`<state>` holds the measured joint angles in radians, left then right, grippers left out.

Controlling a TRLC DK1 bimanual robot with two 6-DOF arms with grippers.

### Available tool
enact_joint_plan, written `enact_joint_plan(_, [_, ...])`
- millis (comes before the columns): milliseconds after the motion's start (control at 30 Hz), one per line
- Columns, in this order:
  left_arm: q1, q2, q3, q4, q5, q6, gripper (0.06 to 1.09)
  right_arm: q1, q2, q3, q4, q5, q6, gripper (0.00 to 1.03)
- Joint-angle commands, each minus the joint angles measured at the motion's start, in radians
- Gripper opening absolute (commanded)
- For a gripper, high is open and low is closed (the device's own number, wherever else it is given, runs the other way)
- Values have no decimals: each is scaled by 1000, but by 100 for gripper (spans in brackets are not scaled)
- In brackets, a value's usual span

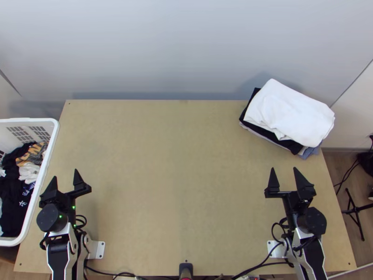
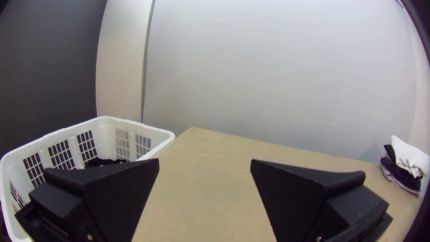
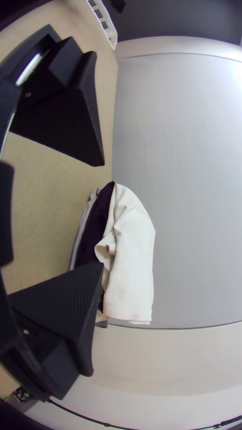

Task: Fold the t-shirt

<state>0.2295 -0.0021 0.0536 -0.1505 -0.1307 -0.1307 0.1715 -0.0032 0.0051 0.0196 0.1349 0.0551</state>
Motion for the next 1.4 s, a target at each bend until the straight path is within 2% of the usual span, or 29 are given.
enact_joint_plan(0, [1, 1, 0, 0, 0, 2, 105, 0, 0, 1, 0, 0, 0, 99])
enact_joint_plan(633, [1, 1, 0, 0, 0, 2, 105, 0, 0, -1, 0, 0, 0, 99])
enact_joint_plan(733, [-15, 2, 0, -3, 13, -55, 105, 0, 0, -1, 0, 0, 0, 99])
enact_joint_plan(867, [-16, 1, 0, -3, 14, -55, 105, 0, 0, -1, 0, 0, 0, 99])
enact_joint_plan(967, [11, 1, 5, -29, 2, -35, 105, 0, 0, -1, 0, 0, 0, 99])
enact_joint_plan(1067, [47, -1, 6, -9, 2, 52, 105, 0, 0, -1, 0, 0, 0, 99])
enact_joint_plan(1233, [131, -1, 86, 3, -4, 111, 105, 0, 0, -1, 0, 0, 0, 99])
enact_joint_plan(1367, [163, 57, 298, -152, -3, 97, 103, 0, 0, 1, 0, 0, 0, 99])
